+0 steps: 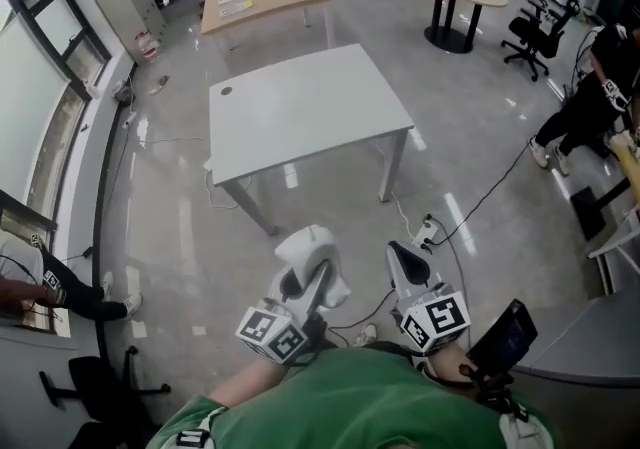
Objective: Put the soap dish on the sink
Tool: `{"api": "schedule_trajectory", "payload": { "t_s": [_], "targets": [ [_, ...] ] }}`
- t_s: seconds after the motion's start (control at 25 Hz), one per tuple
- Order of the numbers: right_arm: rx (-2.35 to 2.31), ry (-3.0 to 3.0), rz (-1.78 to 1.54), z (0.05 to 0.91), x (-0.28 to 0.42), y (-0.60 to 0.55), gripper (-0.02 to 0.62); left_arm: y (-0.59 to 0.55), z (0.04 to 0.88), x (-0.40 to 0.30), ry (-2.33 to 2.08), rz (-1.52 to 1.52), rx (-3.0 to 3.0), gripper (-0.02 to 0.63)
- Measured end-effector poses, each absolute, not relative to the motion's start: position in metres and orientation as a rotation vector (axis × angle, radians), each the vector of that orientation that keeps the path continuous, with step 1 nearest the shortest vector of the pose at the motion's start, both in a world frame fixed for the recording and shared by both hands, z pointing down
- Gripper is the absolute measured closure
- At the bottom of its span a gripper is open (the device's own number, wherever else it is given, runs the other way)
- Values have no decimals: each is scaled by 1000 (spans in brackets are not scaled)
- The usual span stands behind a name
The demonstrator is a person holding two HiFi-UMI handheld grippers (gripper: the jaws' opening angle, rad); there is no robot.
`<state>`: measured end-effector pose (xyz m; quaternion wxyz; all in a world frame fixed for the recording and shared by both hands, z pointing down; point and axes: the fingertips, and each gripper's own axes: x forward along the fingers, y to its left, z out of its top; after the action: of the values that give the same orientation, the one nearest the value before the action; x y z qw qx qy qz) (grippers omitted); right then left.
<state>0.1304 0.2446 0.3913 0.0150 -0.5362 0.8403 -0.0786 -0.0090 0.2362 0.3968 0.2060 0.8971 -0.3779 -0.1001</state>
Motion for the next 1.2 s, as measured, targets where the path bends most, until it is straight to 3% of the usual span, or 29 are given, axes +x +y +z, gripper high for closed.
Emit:
{"api": "schedule_trajectory", "payload": {
  "t_s": [1.2],
  "targets": [
    [-1475,2720,-262,398,133,201,594,202,395,-1,-1246,-327,2436,451]
  ]
}}
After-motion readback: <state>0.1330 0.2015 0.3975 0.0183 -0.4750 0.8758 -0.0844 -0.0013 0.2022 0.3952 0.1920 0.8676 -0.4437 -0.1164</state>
